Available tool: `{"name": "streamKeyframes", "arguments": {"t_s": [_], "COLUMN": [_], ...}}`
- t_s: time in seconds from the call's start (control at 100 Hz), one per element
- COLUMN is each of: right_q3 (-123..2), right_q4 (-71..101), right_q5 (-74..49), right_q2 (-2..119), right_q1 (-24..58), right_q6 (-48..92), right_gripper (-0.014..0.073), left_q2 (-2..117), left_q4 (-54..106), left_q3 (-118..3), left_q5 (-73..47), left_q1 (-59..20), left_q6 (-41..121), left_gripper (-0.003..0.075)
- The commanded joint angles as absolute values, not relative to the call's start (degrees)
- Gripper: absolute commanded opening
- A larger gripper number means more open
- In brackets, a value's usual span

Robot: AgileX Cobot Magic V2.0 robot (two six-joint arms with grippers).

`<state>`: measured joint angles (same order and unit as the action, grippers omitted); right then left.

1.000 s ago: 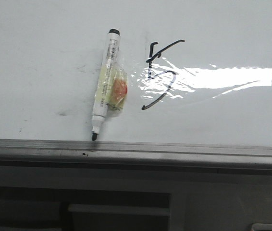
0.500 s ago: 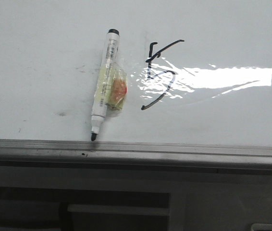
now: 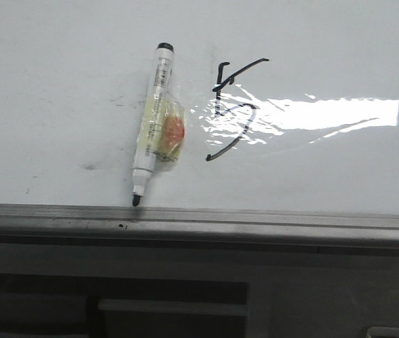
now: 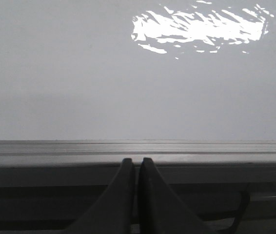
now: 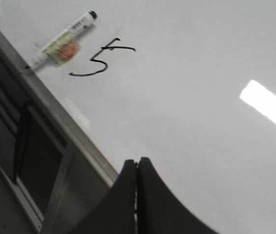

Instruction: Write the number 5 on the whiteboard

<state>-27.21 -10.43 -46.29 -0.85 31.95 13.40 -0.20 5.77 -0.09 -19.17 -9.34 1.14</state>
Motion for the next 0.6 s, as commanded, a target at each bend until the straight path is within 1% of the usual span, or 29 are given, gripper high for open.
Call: {"name": "streamKeyframes", "arguments": {"t_s": [0.0, 0.05, 0.12, 0.25, 0.35, 0.43, 0.59], "right_q3": [-24.7, -21.5, -16.3, -6.0, -0.4, 2.1, 1.9], "right_q4": [-16.6, -18.3, -18.7, -17.0, -15.1, -15.1, -15.1], "right_q5": [-36.6, -33.5, -28.6, -16.9, -11.6, -10.4, -18.1], "right_q2": [-1.0, -1.0, -1.0, -1.0, -1.0, -1.0, -1.5], "right_q1": [30.0, 27.8, 23.6, 14.6, 9.3, 6.5, 4.4], "right_q6": [3.0, -5.1, -10.1, -10.6, -10.6, -10.6, -10.6], "right_gripper": [-0.0064, -0.0064, -0.0064, -0.0064, -0.0064, -0.0064, -0.0064], "left_q2": [-1.6, -1.6, -1.6, -1.6, -1.6, -1.6, -1.6], "left_q4": [6.6, 6.6, 6.6, 6.6, 6.6, 6.6, 6.6], "left_q3": [1.4, 1.4, 1.4, 1.4, 1.4, 1.4, 1.4], "left_q5": [-16.2, -16.2, -16.2, -16.2, -16.2, -16.2, -16.1], "left_q1": [-9.1, -9.1, -9.1, -9.1, -9.1, -9.1, -9.1], "left_q6": [0.5, 0.5, 0.5, 0.5, 0.5, 0.5, 0.5], "left_gripper": [-0.0020, -0.0020, -0.0020, -0.0020, -0.0020, -0.0020, -0.0020]}}
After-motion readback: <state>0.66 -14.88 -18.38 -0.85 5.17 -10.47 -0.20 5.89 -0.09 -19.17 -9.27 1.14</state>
